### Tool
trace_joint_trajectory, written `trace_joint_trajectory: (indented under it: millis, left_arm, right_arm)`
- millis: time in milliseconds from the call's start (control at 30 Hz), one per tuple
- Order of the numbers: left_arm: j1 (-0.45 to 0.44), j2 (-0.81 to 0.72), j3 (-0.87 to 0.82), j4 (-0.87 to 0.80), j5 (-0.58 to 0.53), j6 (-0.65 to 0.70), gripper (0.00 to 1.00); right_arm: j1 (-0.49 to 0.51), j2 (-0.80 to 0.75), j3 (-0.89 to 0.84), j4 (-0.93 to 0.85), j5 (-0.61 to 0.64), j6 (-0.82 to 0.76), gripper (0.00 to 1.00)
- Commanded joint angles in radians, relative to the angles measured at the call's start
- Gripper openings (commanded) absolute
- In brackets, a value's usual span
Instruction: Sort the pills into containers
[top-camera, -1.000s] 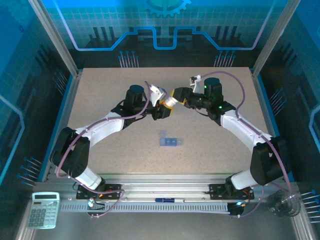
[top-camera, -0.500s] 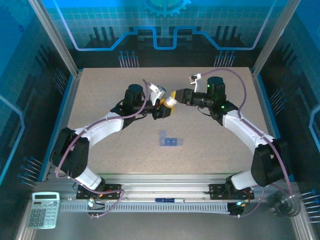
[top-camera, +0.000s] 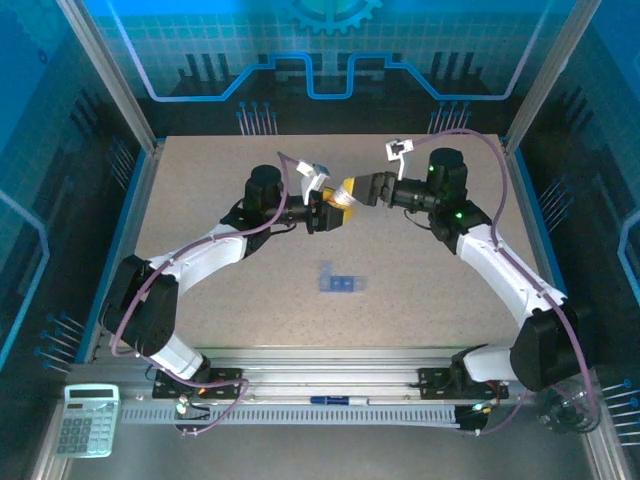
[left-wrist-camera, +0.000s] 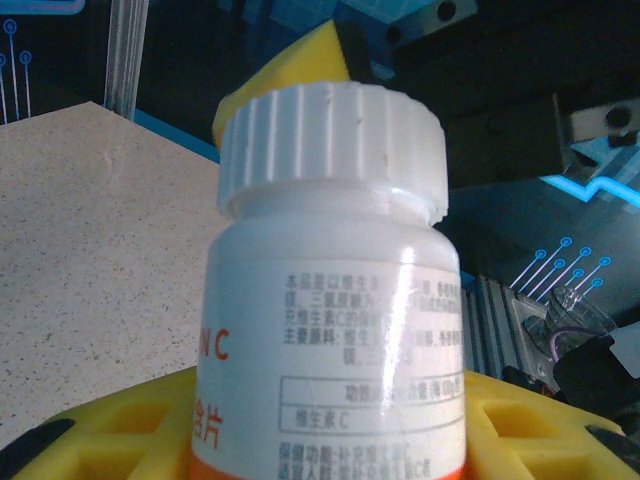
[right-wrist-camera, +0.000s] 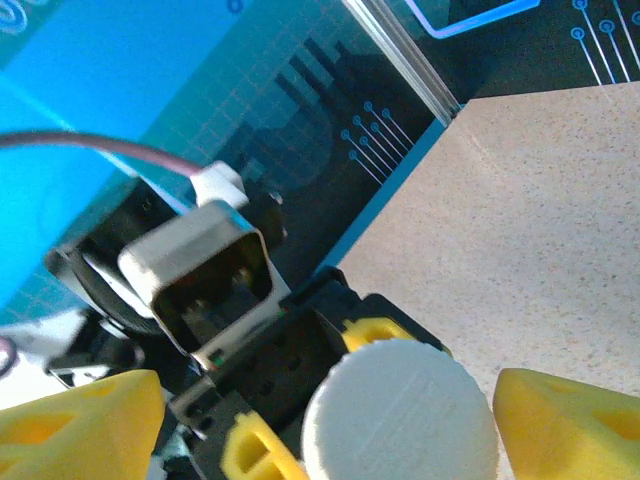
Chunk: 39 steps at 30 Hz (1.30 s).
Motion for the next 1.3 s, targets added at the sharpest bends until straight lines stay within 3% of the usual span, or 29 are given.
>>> trace_joint_trajectory:
  millis: [0,100,267,600,1267]
  left_arm:
    - [0.005,-0.014,-0.004,0.017,-0.034,0.041,0.0]
    - [0.002,-0.022,-0.008,-0.014,-0.086,0.089,0.0]
    - [-0.012,-0.04,-0.019,-0.056,-0.171,0.173,0.0]
    - [-0.031,-0.046,-0.024,-0.082,-0.208,0.216,0.0]
    - [-0.041,-0.051,-0.021,-0.093,-0.2,0.205,0.0]
  right_arm:
    - [-0.02,-0.026,-0.005,0.004,0.076,0.147,0.87]
    - [-0.024,-0.015,-0.002,-0.076,0.155,0.225,0.86]
    - [-0.008,0.013,-0.011,-0.087,0.177,0.318,0.84]
    - [0.049,0.072,0.012,-0.084,0.185,0.33,0.81]
    - [0.066,0.074,0.033,-0.094,0.129,0.268,0.41]
